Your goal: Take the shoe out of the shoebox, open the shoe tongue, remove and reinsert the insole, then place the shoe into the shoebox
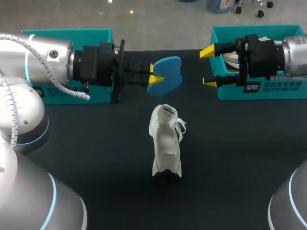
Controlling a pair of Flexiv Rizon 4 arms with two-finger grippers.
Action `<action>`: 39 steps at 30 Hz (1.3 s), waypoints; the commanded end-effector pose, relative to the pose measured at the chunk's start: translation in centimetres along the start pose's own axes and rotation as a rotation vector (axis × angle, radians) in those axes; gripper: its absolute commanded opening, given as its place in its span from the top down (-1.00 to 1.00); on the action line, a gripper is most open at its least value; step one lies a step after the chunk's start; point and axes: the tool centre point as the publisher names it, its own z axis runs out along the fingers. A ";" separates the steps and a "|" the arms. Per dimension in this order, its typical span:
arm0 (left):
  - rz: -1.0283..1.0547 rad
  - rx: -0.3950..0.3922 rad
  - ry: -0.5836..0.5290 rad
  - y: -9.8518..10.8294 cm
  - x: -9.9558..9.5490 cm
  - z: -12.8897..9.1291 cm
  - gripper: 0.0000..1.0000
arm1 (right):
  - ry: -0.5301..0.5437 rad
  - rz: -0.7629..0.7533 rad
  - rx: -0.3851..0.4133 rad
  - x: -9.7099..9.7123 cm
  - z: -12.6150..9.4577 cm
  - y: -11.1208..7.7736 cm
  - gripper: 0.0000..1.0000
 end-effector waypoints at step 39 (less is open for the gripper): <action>0.906 -0.021 -0.038 6.5 -2.1 3.9 1.00 | -0.036 -0.012 -0.021 1.6 1.2 0.8 -1.00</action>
